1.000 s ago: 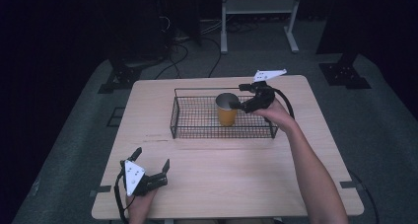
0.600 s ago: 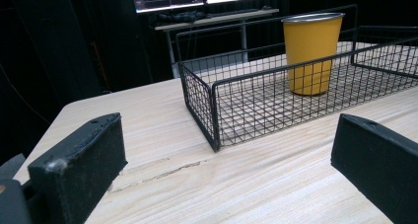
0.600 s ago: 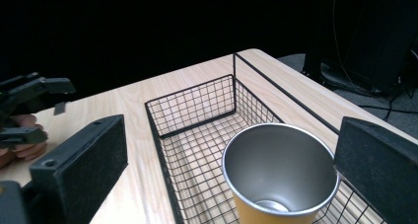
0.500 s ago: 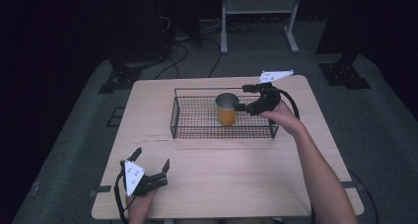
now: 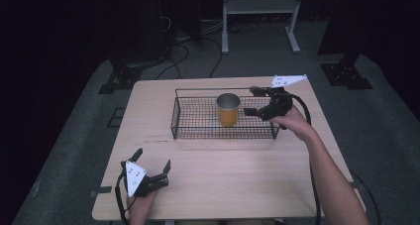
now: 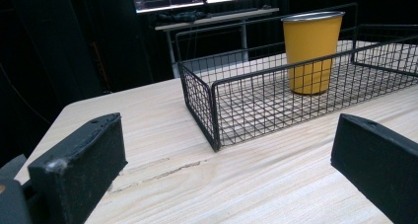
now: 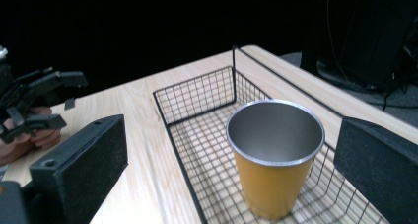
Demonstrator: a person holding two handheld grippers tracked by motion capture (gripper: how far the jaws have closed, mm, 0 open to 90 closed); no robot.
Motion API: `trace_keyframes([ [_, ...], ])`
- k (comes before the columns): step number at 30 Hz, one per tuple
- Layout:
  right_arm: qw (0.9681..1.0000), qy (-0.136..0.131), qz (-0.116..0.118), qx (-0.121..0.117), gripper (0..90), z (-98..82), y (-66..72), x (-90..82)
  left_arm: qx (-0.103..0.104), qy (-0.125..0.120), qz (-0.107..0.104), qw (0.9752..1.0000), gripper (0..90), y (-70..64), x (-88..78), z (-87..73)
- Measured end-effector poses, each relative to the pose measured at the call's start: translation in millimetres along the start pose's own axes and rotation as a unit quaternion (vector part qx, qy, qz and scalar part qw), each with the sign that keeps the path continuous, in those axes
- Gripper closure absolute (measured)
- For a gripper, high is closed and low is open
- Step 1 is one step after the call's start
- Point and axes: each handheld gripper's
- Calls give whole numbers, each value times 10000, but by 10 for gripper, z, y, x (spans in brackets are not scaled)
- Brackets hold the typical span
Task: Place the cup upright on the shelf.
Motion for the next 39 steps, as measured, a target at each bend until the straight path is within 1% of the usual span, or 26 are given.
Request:
trace_keyframes([
  [1, 10000, 30, 12, 10, 0, -10, 0, -8, -3, -2, 2, 10000, 0, 0, 0, 0],
  [3, 10000, -25, -16, 3, 0, -35, 15, -35, -6, -1, -3, 10000, 0, 2, 1, 0],
  [8, 10000, -34, -22, 29, 0, -95, 44, -87, 4, -1, -3, 10000, 0, -1, 1, -1],
  [11, 10000, 24, 10, 49, 0, -111, 51, -110, 11, -2, -1, 10000, 0, -1, 1, 0],
  [13, 10000, -23, -13, 45, 0, -121, 61, -132, 10, 0, -1, 10000, 0, -1, 1, 0],
  [17, 10000, -38, -35, 85, 0, -157, 71, -166, 13, 0, -4, 10000, 0, -1, 1, 0],
  [21, 9999, -22, -41, 94, 0, -203, 82, -191, 18, 2, -4, 10000, 0, -3, 1, 0],
  [23, 9999, 47, -25, 105, 0, -218, 84, -203, 18, 2, -2, 10000, 0, -3, 1, 0],
  [25, 9999, -3, -58, 100, 0, -236, 95, -219, 23, 4, -2, 10000, 0, -4, 1, 0],
  [31, 9999, 24, -79, 151, 0, -323, 114, -258, 30, 3, 0, 10000, 0, -6, 1, -1],
  [33, 9998, 107, -77, 160, 0, -340, 113, -262, 30, 4, -2, 10000, 0, -6, 1, -1],
  [35, 9998, 78, -108, 161, 0, -364, 122, -276, 27, 6, -1, 10000, 0, -5, 1, -1],
  [39, 9997, 78, -97, 188, 0, -412, 141, -297, 26, 8, -4, 10000, 0, -5, 2, 0],
])
Point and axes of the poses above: each handheld gripper's, and its own axes: x roughly forward along the jaws, z roughly out of its top, y roughly to its left, and after that the axes turned 8 degrees about -x, right-handed
